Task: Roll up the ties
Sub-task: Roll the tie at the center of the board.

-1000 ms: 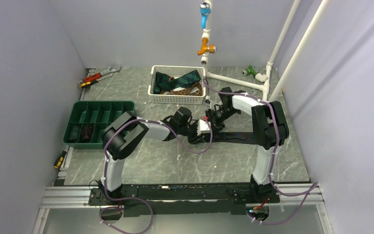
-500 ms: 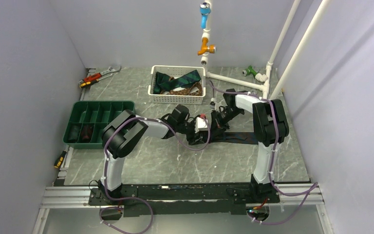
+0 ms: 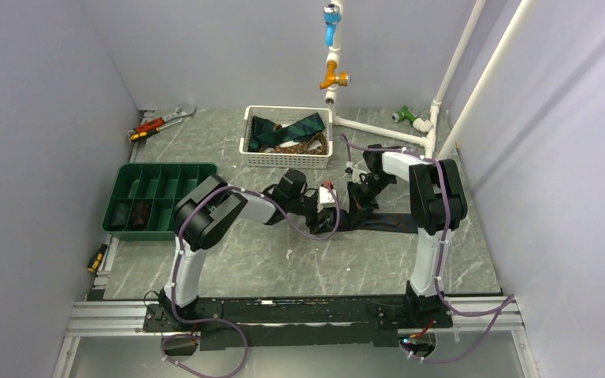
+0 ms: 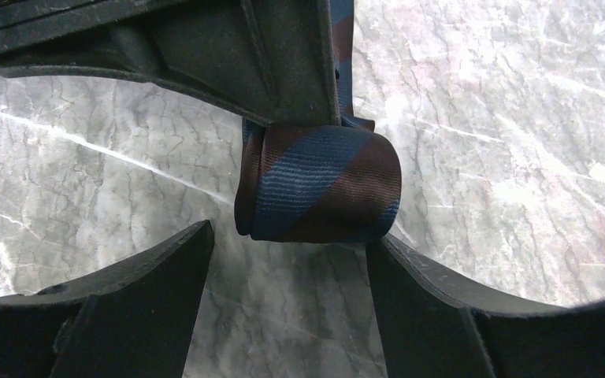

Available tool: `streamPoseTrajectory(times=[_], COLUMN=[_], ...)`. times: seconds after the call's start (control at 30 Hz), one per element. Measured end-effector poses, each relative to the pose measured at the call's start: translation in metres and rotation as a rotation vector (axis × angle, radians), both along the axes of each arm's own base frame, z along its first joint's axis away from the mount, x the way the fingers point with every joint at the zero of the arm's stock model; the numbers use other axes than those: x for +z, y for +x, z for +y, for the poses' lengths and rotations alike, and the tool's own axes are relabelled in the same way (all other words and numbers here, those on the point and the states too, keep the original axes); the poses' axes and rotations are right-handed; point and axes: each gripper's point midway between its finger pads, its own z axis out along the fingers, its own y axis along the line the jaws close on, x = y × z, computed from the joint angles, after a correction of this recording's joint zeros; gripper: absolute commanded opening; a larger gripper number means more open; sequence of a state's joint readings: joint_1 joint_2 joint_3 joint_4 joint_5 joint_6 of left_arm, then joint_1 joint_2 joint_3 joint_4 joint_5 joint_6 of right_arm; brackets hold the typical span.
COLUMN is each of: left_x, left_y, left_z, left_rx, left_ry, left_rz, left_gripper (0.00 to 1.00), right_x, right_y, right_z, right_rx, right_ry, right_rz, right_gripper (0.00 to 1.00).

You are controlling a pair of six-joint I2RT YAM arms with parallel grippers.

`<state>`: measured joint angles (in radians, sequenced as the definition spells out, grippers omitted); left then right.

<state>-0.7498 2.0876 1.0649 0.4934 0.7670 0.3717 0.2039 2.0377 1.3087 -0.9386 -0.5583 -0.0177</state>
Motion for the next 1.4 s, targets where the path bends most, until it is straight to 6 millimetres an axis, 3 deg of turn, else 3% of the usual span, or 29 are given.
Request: streamPoseTrajectory(times=[0.53, 0.83, 0.97, 1.1, 1.2, 1.3, 1.4], left_x=[0.002, 0.001, 0.000, -0.001, -0.001, -0.001, -0.002], left_y=[-0.001, -0.002, -0.003, -0.009, -0.013, -0.012, -0.008], left_z=[-0.027, -0.030, -0.029, -0.022, -0.015, -0.013, -0.012], left_rx=[-0.011, -0.007, 0.000, 0.005, 0.007, 0.012, 0.029], left_ry=[-0.059, -0.060, -0.058, -0.061, -0.061, -0.063, -0.058], left_rz=[0.044, 0.037, 0.033, 0.019, 0.014, 0.008, 0.004], left_gripper=[0.79, 0.68, 0.78, 0.82, 0.76, 0.66, 0.72], right_x=[-0.001, -0.002, -0.002, -0.001, -0.002, -0.001, -0.002], right_y=[0.001, 0.001, 0.001, -0.001, -0.005, -0.006, -0.005], right_z=[-0.001, 0.001, 0.002, 0.022, 0.038, 0.041, 0.042], right_rx=[-0.002, -0.011, -0.009, 0.005, 0.024, 0.018, 0.012], right_ry=[-0.016, -0.016, -0.014, 0.025, 0.054, 0.067, 0.075], right_rz=[0.036, 0.066, 0.065, 0.068, 0.069, 0.078, 0.080], right_gripper=[0.00, 0.00, 0.00, 0.00, 0.00, 0.00, 0.00])
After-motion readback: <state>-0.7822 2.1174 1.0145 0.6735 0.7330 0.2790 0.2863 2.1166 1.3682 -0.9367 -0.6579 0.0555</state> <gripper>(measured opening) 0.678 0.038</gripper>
